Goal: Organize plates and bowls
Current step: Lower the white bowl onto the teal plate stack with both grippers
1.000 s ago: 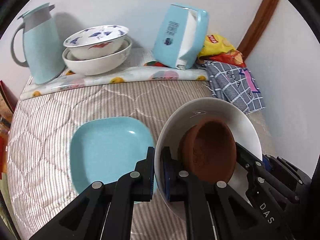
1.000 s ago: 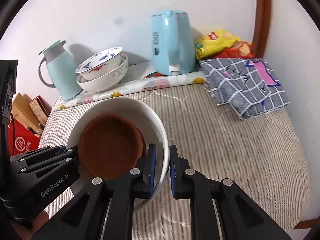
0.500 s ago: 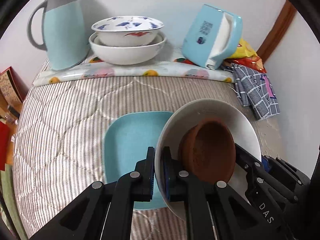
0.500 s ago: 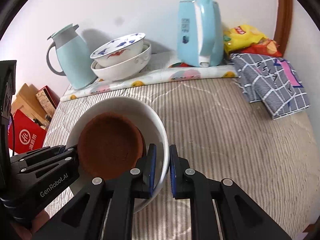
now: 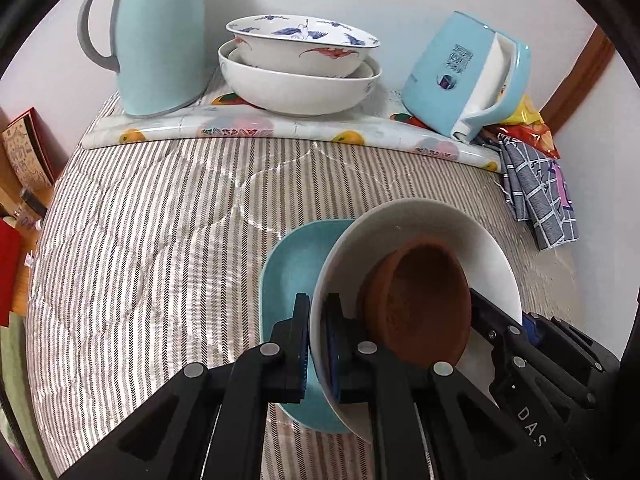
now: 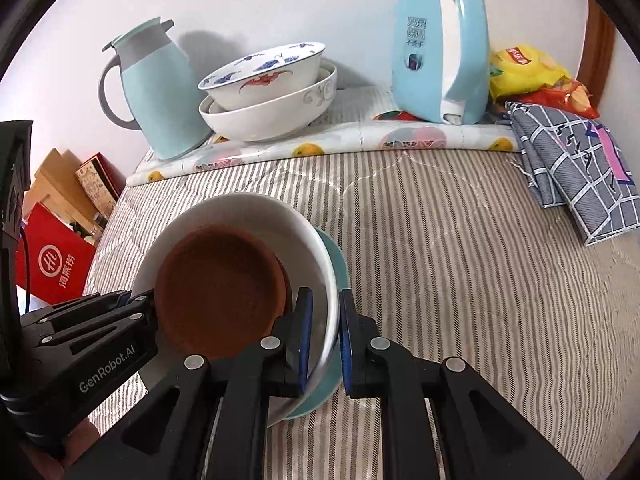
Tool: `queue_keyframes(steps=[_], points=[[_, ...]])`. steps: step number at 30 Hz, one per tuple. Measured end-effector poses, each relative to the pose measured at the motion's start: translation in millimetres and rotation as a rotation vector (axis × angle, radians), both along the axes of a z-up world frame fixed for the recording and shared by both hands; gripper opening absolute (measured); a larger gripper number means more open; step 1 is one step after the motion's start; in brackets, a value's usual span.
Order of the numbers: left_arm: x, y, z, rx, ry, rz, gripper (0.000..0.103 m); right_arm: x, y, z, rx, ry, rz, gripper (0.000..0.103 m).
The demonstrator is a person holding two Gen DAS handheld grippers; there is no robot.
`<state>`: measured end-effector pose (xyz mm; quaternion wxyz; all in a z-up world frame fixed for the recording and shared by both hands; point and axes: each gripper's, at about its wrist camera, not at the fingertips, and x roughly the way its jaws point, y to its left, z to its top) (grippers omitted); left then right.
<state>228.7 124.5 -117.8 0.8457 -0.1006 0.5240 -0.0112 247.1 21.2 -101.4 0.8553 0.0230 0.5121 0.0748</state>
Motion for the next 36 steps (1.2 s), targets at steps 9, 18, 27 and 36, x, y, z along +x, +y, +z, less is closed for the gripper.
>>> queue_keyframes(steps=[9,18,27,36], points=[[9,4,-19,-0.003,0.026,0.008,0.009,10,0,-25,0.011,0.051,-0.001,0.013],[10,8,-19,-0.024,0.011,0.003,0.009,11,2,-25,0.009,0.031,0.006,0.013],[11,9,-19,-0.034,0.020,0.003,0.010,12,-1,-21,0.022,0.038,0.025,0.014],[5,12,-12,-0.044,0.017,0.007,0.013,7,-6,-15,0.045,0.037,0.027,0.017]])
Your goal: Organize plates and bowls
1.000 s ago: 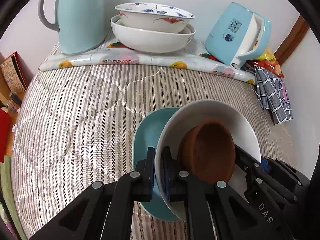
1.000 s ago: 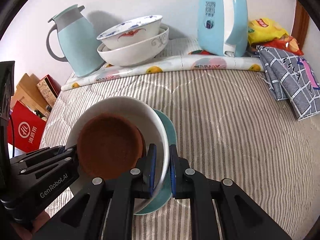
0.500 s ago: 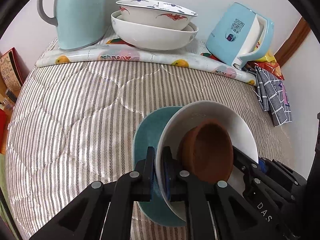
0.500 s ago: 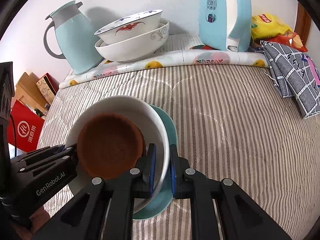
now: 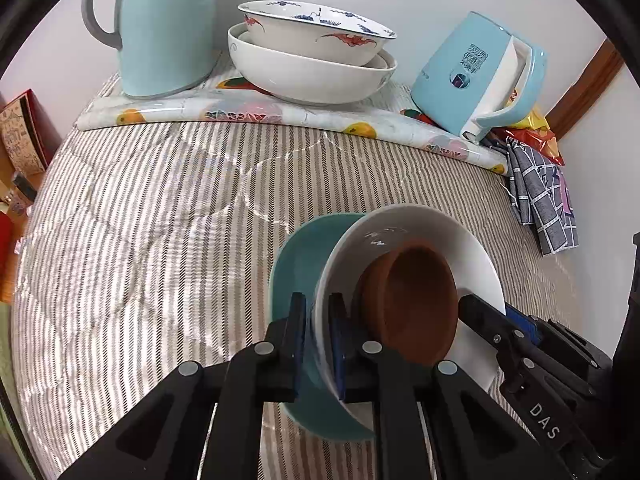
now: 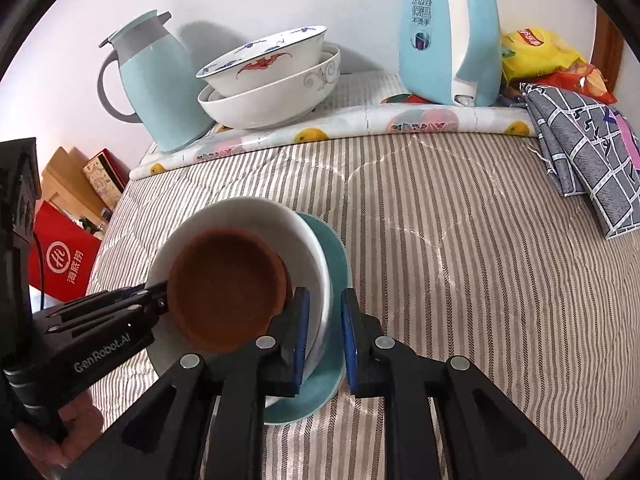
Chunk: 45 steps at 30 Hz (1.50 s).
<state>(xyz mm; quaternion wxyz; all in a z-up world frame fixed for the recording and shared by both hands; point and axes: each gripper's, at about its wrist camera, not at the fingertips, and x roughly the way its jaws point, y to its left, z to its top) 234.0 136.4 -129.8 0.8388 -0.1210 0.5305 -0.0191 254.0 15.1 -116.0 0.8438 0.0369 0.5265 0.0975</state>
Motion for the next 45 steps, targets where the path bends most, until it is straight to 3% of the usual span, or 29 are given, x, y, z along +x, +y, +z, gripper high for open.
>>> queue_keyframes(steps=[5,9,13,17,22,26,28,33,45], points=[[-14,4,13,0.007,-0.016,0.011,0.019,-10,4,7,-0.006,-0.004,0.017,0.019],[-31,2,27,0.028,-0.046,0.008,0.027,-25,4,18,-0.014,-0.028,0.024,0.034],[-55,-2,44,0.030,-0.092,0.007,0.038,-50,-1,37,-0.012,-0.070,0.020,0.042],[-83,-12,64,0.059,-0.156,0.009,0.047,-83,-6,64,-0.014,-0.150,0.016,0.053],[-120,-26,86,0.085,-0.223,0.016,0.056,-128,-15,95,-0.036,-0.253,-0.003,0.076],[-150,-36,100,0.109,-0.282,0.032,0.063,-167,-25,114,-0.088,-0.322,-0.050,0.082],[-164,-41,107,0.115,-0.301,0.038,0.071,-180,-31,120,-0.105,-0.336,-0.071,0.090],[-193,-57,117,0.166,-0.339,0.043,0.083,-217,-43,134,-0.138,-0.377,-0.100,0.094],[-242,-76,135,0.191,-0.413,0.070,0.086,-269,-68,150,-0.127,-0.417,-0.162,0.096]])
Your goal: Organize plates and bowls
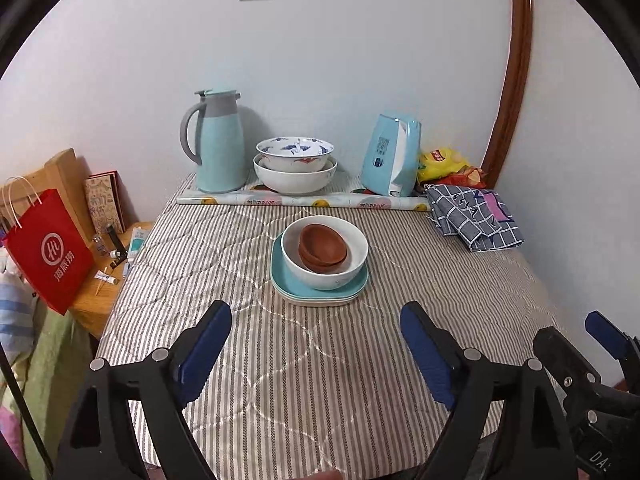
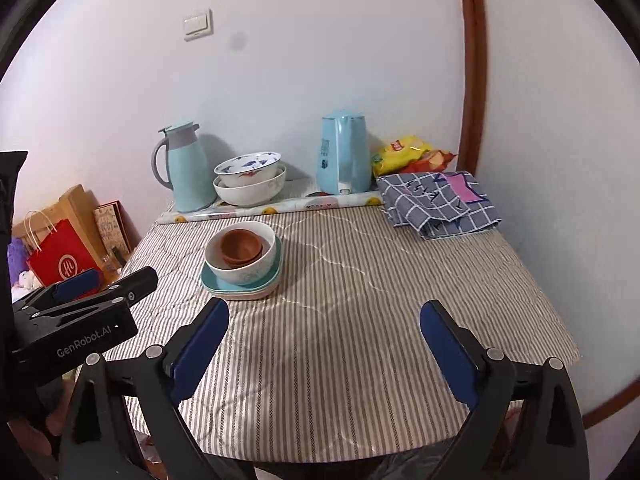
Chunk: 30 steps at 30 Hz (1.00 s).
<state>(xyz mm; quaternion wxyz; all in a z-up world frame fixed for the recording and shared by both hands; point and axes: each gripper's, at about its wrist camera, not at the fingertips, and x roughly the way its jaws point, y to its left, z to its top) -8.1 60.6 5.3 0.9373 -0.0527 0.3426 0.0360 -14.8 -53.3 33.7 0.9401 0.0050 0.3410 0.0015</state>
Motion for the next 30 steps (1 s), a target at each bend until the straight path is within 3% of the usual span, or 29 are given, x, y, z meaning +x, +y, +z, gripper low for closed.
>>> queue_keyframes(steps=[30], points=[[-18,-4,-2,-0.008,-0.004,-0.004,0.086,-21,0,-2,-0.013,-0.002,-0.010,0.095]])
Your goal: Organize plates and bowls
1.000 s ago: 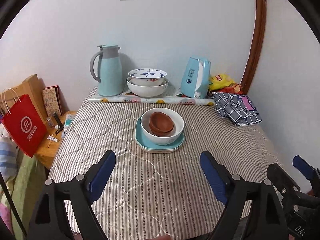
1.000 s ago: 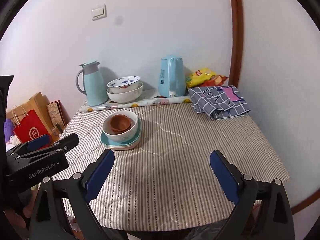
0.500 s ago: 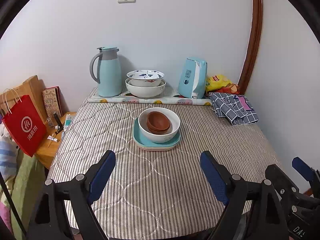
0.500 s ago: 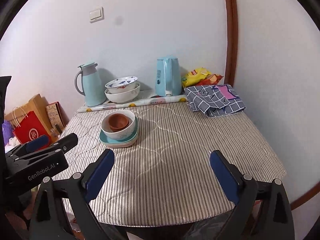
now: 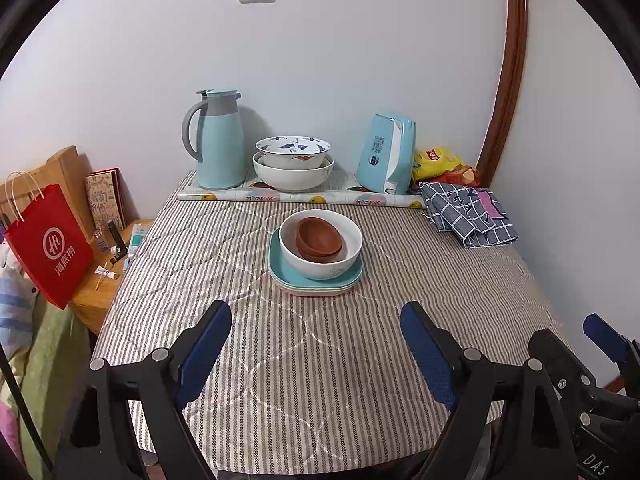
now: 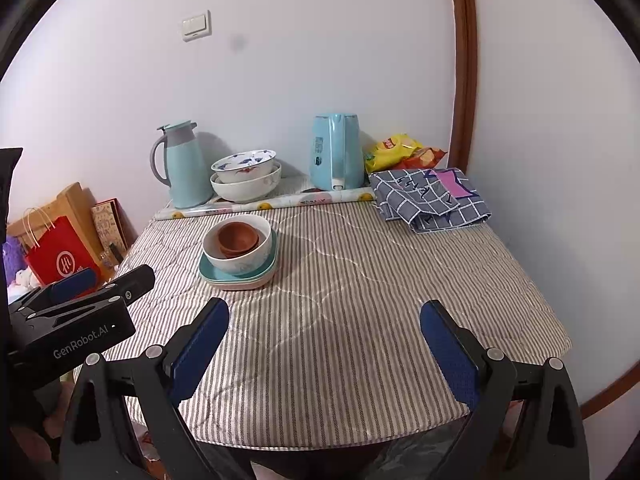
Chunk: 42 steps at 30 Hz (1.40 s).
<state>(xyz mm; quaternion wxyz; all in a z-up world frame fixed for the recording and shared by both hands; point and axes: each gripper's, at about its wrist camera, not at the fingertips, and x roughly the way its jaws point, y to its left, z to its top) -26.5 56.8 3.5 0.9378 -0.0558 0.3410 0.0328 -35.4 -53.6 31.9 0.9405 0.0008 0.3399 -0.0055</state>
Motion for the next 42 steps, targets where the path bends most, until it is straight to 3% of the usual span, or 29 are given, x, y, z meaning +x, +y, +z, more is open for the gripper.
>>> queue_keyframes(steps=[42], points=[[-7.5,0.3,2.7,-0.002,-0.004,0.002,0.086,-4.7,5.1,0.4,-0.003,-0.006,0.006,0.095]])
